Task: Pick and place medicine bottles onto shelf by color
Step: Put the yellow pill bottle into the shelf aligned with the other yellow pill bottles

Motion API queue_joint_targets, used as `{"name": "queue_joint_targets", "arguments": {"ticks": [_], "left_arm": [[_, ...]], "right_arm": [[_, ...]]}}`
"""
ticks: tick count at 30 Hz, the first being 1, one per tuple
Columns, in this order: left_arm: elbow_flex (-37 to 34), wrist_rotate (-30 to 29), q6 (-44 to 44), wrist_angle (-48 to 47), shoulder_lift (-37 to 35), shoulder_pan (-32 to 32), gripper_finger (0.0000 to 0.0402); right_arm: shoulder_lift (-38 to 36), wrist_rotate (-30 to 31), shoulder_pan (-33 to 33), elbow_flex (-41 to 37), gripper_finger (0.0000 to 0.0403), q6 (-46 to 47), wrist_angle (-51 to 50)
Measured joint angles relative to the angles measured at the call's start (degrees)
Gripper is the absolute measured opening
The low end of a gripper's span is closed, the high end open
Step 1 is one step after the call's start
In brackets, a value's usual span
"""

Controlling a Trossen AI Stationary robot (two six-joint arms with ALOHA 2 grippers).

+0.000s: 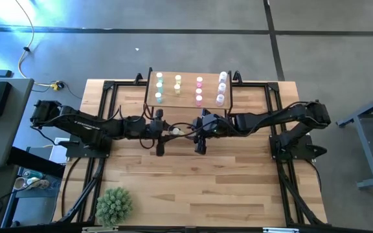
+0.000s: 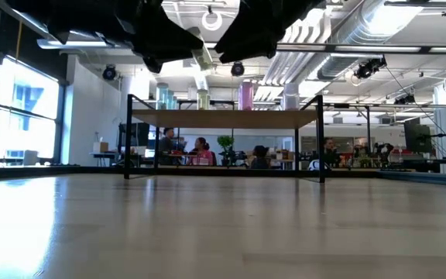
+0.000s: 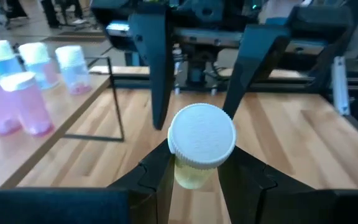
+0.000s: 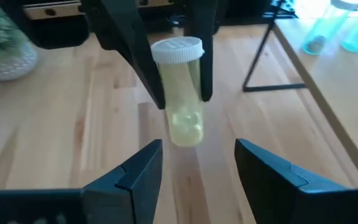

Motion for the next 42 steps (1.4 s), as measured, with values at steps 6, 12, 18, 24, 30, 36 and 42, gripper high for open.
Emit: {"name": "queue_joint_targets", "arguments": {"ticks": [6,12,18,24,30,36,42], "left_arm": [[0.0,0.4,-0.5,3.0,0.0,-1.0,0.0103],[0.0,0.4,-1.0,3.1,0.0,-1.0,0.0103],[0.0,0.4,-1.1,3.1,0.0,-1.0,0.0103],[0.0,0.4,-1.0,3.1,0.0,-1.0,0.0103],[0.0,0.4,-0.9,3.6,0.0,-1.0,0.0103],[0.0,0.4,-0.9,5.4,0.0,-1.0,0.0103],[0.0,0.4,-0.9,5.4,0.0,-1.0,0.0103]], "right_arm": [[0.0,-3.9,0.2,0.0,0.0193,0.0,2.5],[0.0,-4.5,0.9,0.0,0.0189,0.0,3.5],[0.0,-4.1,1.2,0.0,0.0137,-0.1,3.4],[0.0,-3.8,1.1,0.0,0.0064,-0.1,3.4],[0.0,-3.7,1.1,0.0,0.0019,-0.1,3.5],[0.0,-3.8,1.1,0.0,0.001,-0.1,4.9],[0.0,-4.1,1.1,0.0,0.0009,-0.2,5.5]]}}
